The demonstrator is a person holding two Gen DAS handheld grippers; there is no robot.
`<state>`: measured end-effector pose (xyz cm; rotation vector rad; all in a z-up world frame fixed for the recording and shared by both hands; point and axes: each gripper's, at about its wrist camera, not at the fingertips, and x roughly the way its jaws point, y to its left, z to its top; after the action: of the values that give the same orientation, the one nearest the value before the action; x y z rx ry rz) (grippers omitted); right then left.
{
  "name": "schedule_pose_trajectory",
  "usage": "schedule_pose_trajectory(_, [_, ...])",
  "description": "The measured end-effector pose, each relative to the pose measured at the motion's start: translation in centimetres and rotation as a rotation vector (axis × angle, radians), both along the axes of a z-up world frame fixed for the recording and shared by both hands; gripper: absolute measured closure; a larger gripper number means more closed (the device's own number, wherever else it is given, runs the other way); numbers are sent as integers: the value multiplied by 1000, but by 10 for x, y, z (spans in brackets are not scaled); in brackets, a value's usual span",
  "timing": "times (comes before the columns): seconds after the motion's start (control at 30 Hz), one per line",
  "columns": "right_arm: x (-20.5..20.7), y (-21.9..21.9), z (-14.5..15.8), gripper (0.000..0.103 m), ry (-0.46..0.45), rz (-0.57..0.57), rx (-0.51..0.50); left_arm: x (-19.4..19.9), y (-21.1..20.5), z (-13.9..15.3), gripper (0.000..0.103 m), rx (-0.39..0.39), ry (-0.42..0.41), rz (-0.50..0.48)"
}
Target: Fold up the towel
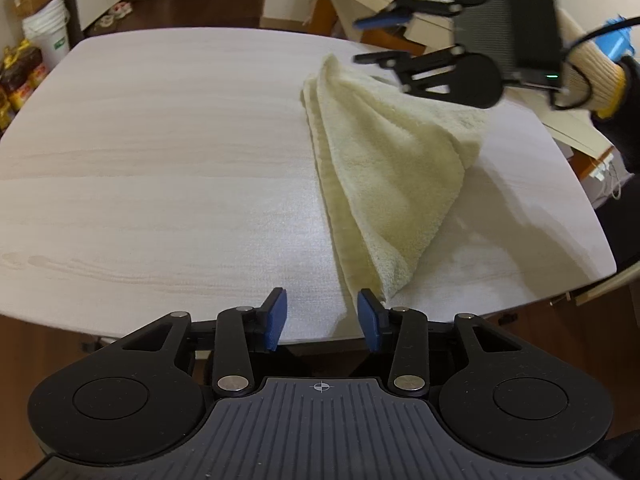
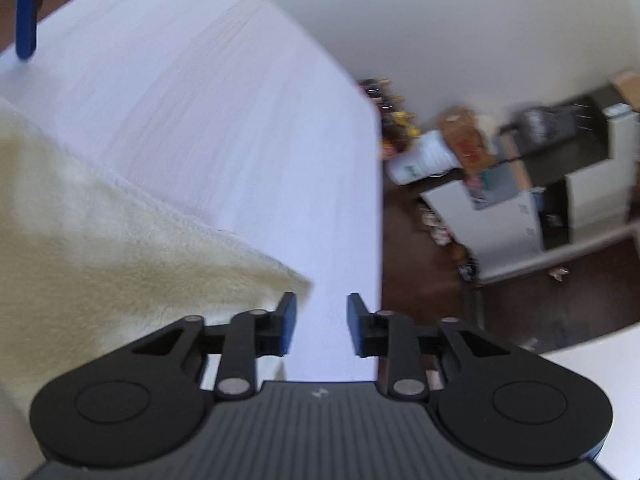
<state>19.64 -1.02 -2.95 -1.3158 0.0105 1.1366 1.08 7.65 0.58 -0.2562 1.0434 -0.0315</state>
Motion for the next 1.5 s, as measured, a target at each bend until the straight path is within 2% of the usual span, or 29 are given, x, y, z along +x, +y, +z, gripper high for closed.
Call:
schedule_pose_trajectory(0.17, [-17, -42, 28, 64, 109, -154, 133, 0, 14, 2, 60, 16, -10, 4])
schedule_pose_trajectory(0.3, [-28, -83, 35, 64, 195, -298, 231, 19, 21, 19, 60, 109, -68, -71])
schedule_pose_trajectory(0.37, [-32, -114, 34, 64, 254, -410, 272, 32, 23, 25, 60, 142, -100, -110])
schedule_pose_trajectory(0.53, [-26, -167, 37, 64, 384, -627, 385, 99, 23, 37, 60, 165, -208, -277])
schedule_pose_trajectory(0.6, [-15, -184, 40, 64, 437, -715, 447, 123, 17, 33, 60, 184, -221, -325])
schedule_pose_trajectory(0.7, [5, -199, 44, 64, 525, -784, 517, 163, 7, 26, 60, 231, -249, -382])
schedule_pose_trajectory(0.8, [25, -208, 43, 64, 568, -814, 538, 187, 5, 21, 60, 275, -264, -403])
schedule_pose_trajectory(0.93, [45, -211, 38, 63, 609, -843, 549, 214, 9, 9, 65, 257, -226, -419])
schedule_pose_trajectory(1.1, [72, -217, 28, 64, 711, -892, 633, 220, 10, 4, 95, 214, -198, -452])
schedule_pose_trajectory(1.27, [95, -218, 20, 64, 767, -918, 677, 216, 9, 2, 97, 209, -206, -453])
schedule_pose_trajectory(1.5, [109, -198, 9, 65, 755, -916, 616, 209, 17, -10, 96, 241, -185, -410])
